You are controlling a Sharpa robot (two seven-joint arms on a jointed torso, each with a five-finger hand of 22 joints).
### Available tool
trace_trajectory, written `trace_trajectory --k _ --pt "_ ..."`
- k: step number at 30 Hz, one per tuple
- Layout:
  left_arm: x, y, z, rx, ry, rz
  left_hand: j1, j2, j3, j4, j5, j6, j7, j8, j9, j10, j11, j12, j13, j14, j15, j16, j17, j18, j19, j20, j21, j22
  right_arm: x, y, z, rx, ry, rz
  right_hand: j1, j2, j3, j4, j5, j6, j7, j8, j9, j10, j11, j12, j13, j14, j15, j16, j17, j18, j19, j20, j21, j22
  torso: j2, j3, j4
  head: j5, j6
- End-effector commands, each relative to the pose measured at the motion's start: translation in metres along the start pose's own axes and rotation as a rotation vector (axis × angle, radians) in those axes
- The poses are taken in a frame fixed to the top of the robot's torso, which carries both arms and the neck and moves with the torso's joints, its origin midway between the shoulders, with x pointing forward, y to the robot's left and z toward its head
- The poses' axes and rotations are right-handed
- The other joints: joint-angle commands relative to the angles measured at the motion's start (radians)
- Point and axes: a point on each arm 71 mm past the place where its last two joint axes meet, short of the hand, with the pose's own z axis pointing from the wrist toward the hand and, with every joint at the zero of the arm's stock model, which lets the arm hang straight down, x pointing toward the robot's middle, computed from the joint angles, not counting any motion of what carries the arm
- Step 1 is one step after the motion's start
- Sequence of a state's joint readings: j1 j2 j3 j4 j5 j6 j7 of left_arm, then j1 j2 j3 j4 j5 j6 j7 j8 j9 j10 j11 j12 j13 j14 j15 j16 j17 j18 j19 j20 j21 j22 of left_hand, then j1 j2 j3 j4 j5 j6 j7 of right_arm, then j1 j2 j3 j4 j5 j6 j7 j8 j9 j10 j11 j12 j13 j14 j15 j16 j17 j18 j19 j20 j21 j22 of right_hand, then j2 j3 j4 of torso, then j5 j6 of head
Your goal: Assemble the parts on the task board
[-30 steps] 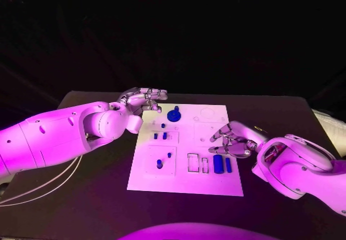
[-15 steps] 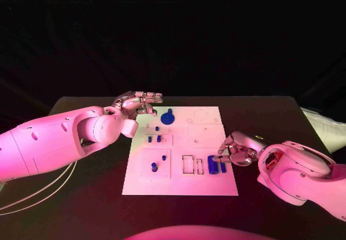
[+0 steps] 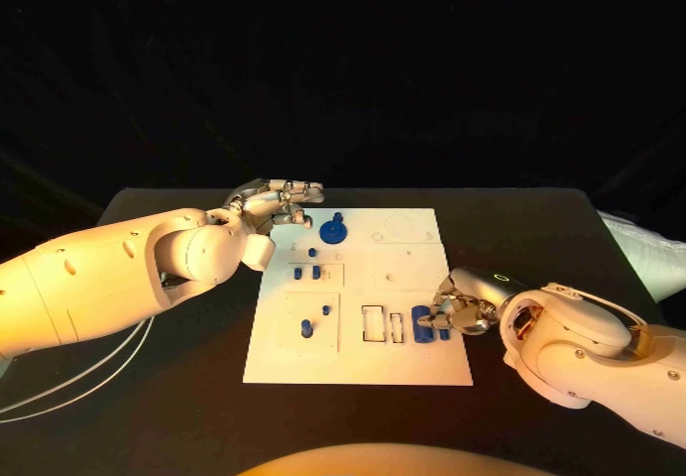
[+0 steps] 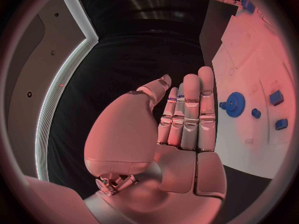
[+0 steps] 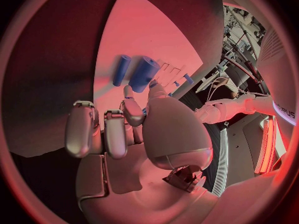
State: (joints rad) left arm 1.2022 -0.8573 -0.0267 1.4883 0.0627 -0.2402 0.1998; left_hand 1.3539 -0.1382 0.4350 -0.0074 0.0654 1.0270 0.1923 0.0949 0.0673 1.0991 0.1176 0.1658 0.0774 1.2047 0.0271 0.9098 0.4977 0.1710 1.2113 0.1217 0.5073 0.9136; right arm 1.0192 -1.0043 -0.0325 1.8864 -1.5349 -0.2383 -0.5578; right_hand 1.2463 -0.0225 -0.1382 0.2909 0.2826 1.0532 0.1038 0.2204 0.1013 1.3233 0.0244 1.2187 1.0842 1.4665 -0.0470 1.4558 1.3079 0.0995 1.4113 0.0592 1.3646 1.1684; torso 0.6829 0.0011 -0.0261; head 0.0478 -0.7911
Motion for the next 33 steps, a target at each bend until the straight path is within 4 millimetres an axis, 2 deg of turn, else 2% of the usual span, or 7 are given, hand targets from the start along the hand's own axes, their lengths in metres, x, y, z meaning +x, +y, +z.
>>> trace_trajectory --k 1,12,16,19,21,26,33 --pt "0.003 -0.001 0.000 0.008 0.022 -0.002 0.006 0.000 0.000 -0.007 0.006 -0.004 -0.001 0.006 0.001 -0.004 0.000 0.006 -0.001 -0.005 0.000 -0.005 -0.001 0.011 0.001 0.004 -0.005 -0.001 0.004 0.001 0.002 0.009 0.016 -0.061 -0.010 0.000 -0.008 -0.002 0.003 0.004 -0.004 0.005 0.002 0.001 -0.004 0.006 0.001 0.068 -0.003 0.006 0.061 -0.021 0.000 0.001 0.006 0.002 0.000 -0.0002 -0.0004 0.001 -0.001" --pt "0.003 -0.001 0.000 0.005 0.023 -0.002 0.006 0.000 0.000 -0.007 0.006 -0.004 -0.001 0.006 0.001 -0.004 0.000 0.006 -0.001 -0.005 0.000 -0.005 -0.001 0.011 0.001 0.004 -0.005 -0.001 0.016 0.005 0.010 0.004 0.037 -0.081 0.011 0.009 -0.010 -0.009 0.008 0.007 -0.006 0.010 0.005 0.004 -0.006 0.010 0.014 0.068 -0.005 0.007 0.063 -0.021 0.000 -0.001 0.007 0.004 0.000 -0.0008 0.0000 0.003 -0.007" --pt "0.002 -0.001 0.000 0.005 0.023 -0.002 0.006 0.000 0.000 -0.007 0.006 -0.004 -0.001 0.006 0.001 -0.004 0.000 0.006 -0.001 -0.005 0.000 -0.005 -0.001 0.011 0.001 0.004 -0.005 -0.001 0.017 0.004 0.011 0.009 0.030 -0.082 0.025 0.025 -0.008 -0.009 0.017 0.011 -0.008 0.014 0.008 0.007 -0.008 0.012 0.021 0.068 -0.006 0.008 0.064 -0.021 0.000 -0.002 0.008 0.005 -0.001 -0.0012 -0.0006 0.003 -0.008" --pt "0.002 -0.001 0.000 0.005 0.022 -0.002 0.006 0.000 0.000 -0.007 0.006 -0.004 -0.001 0.006 0.001 -0.004 0.000 0.006 -0.001 -0.005 0.000 -0.005 -0.001 0.011 0.001 0.004 -0.005 -0.001 0.016 0.003 0.011 0.011 0.020 -0.077 0.035 0.052 -0.003 -0.007 0.029 0.021 -0.011 0.017 0.013 0.014 -0.011 0.015 0.032 0.069 -0.009 0.010 0.069 -0.022 0.001 -0.004 0.011 0.010 -0.001 -0.0013 -0.0004 0.003 -0.008" --pt "0.002 -0.001 -0.001 0.005 0.022 -0.002 0.006 0.000 0.000 -0.007 0.006 -0.004 -0.001 0.006 0.001 -0.004 0.000 0.006 -0.001 -0.005 0.000 -0.005 -0.001 0.011 0.001 0.004 -0.005 -0.001 0.015 0.004 0.011 0.007 0.001 -0.063 0.035 0.061 -0.003 -0.005 0.035 0.027 -0.013 0.019 0.016 0.018 -0.013 0.017 0.038 0.070 -0.010 0.013 0.074 -0.022 0.003 -0.005 0.013 0.014 -0.001 -0.0009 -0.0007 0.004 -0.008" --pt "0.002 -0.001 -0.001 0.005 0.022 -0.002 0.005 -0.001 -0.001 -0.007 0.006 -0.004 -0.001 0.007 0.001 -0.004 0.000 0.007 -0.001 -0.005 0.000 -0.005 -0.002 0.011 0.000 0.004 -0.005 -0.002 0.011 0.009 0.007 -0.018 -0.054 -0.013 0.030 0.075 -0.008 -0.003 0.048 0.046 -0.020 0.025 0.024 0.029 -0.018 0.023 0.052 0.072 -0.014 0.020 0.086 -0.025 0.011 -0.009 0.023 0.032 -0.001 -0.0003 -0.0008 0.004 -0.007" --pt "0.002 0.000 0.000 0.004 0.024 -0.002 0.005 -0.001 -0.001 -0.007 0.006 -0.004 -0.001 0.007 0.001 -0.004 0.000 0.007 -0.001 -0.005 0.000 -0.005 -0.002 0.011 0.000 0.004 -0.005 -0.002 0.003 0.022 -0.002 -0.071 -0.114 0.100 0.013 0.094 -0.020 0.000 0.060 0.065 -0.029 0.031 0.035 0.040 -0.026 0.025 0.065 0.074 -0.021 0.026 0.097 -0.029 0.020 -0.015 0.034 0.052 -0.001 -0.0015 0.0001 0.000 -0.004"
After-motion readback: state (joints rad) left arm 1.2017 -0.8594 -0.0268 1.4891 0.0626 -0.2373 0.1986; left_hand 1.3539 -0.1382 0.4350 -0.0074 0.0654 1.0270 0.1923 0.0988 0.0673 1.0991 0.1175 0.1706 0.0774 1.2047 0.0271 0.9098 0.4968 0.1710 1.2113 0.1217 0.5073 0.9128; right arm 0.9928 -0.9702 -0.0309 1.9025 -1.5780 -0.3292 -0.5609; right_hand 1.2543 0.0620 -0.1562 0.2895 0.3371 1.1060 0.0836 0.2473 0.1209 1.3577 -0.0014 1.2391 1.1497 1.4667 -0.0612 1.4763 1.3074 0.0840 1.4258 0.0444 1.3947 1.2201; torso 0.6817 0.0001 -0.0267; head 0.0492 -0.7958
